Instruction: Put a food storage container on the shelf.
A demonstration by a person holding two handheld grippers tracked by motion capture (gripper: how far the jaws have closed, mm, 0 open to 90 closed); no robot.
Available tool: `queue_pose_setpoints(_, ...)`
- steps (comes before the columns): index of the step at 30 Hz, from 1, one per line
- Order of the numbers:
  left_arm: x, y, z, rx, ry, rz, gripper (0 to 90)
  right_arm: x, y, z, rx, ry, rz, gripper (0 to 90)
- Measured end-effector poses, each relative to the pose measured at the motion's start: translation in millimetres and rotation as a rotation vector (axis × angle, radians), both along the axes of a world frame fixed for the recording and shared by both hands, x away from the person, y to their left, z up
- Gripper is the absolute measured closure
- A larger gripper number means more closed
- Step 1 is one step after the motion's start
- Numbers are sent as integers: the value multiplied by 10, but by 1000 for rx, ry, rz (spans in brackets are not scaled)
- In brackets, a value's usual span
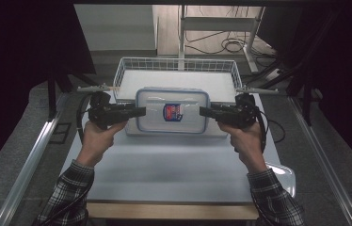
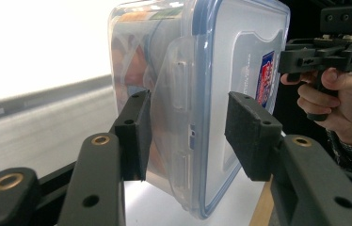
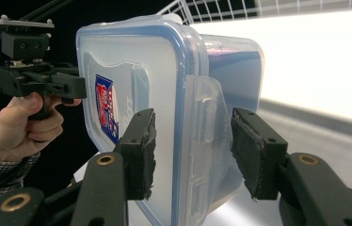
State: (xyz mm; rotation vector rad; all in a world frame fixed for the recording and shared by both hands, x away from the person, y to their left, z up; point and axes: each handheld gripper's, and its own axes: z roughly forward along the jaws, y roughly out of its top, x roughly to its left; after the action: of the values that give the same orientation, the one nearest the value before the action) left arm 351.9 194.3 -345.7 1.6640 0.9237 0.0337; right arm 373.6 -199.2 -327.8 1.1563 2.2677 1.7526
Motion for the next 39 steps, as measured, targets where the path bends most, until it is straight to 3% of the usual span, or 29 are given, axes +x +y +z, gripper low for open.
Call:
queue_pose_setpoints(7,143,35,177,-5,-8,4,521,137,33,193,2,-21,-2,517)
queue_pose_setpoints(19,435,37,359,-7,-3,13,520,425,45,360,15,-23,-11,515)
queue_pose_setpoints(29,678,-32,346,-13,23,24,517,667,7,367,35,5,-49,504)
queue_pose_setpoints(39,793,-82,282,1,38,30,513,793,3,332,23,31,-89,485)
